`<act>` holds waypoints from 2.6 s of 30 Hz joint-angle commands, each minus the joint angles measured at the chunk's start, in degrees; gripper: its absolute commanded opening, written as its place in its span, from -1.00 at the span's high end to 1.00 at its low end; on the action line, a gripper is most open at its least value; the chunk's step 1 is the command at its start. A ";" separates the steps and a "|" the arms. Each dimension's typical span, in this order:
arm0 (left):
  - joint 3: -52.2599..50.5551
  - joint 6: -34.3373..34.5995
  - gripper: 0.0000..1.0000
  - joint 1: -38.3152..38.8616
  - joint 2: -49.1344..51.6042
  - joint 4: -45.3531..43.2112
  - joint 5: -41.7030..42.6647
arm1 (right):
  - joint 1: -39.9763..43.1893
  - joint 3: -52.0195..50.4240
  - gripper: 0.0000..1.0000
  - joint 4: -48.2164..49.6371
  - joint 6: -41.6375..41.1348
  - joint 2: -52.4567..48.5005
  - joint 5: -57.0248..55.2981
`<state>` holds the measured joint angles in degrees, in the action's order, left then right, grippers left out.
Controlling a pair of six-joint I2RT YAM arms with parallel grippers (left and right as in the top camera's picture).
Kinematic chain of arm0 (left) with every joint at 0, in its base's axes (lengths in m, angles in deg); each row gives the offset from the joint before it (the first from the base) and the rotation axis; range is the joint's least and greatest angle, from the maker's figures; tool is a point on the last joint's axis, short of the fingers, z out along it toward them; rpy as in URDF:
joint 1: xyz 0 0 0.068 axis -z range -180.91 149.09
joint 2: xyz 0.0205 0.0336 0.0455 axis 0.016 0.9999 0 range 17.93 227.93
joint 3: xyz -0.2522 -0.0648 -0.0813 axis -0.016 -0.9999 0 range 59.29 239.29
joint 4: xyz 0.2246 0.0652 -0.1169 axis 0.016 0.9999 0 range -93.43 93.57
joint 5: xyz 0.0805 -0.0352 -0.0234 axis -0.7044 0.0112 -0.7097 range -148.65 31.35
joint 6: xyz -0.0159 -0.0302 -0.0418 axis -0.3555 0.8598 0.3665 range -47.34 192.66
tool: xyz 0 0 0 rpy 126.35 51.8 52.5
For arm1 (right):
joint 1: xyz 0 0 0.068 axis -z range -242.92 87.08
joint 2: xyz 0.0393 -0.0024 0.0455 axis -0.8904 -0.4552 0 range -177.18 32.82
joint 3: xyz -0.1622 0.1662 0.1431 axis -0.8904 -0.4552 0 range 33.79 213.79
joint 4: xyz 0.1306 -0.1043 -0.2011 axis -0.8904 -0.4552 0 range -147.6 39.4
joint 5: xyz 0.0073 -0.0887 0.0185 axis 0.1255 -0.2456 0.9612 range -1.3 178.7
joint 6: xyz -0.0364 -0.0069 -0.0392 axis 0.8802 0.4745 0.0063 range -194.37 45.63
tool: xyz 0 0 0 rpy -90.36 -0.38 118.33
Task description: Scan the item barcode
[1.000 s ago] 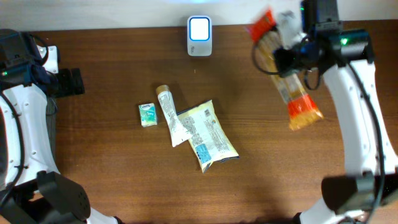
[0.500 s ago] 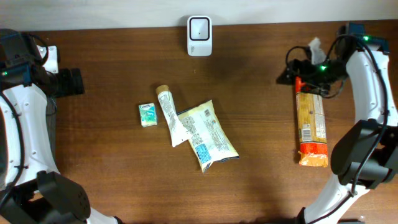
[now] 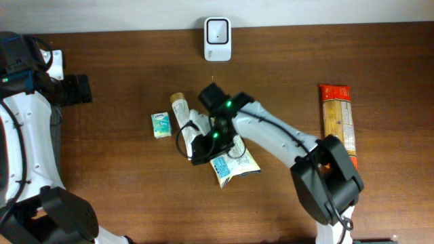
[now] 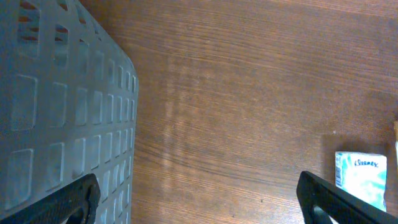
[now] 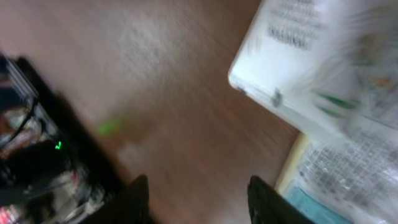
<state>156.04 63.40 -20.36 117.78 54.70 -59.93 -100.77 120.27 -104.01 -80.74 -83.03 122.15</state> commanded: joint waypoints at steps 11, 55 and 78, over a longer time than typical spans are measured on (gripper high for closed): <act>0.26 -0.68 -0.98 -0.35 -0.11 0.07 0.46 | 11.32 -6.43 -0.15 -1.62 -13.75 -0.76 -10.56; 0.26 -0.68 -0.98 -0.35 -0.13 0.04 0.46 | 32.76 -8.90 0.92 14.60 -4.35 -6.82 5.31; 0.26 -0.68 -0.98 -0.35 -0.13 0.07 0.46 | 33.31 -8.04 0.90 1.81 7.02 9.31 -4.72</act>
<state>156.04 63.40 -20.36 117.78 54.70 -59.93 -65.89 111.57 -102.19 -73.90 -68.67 126.35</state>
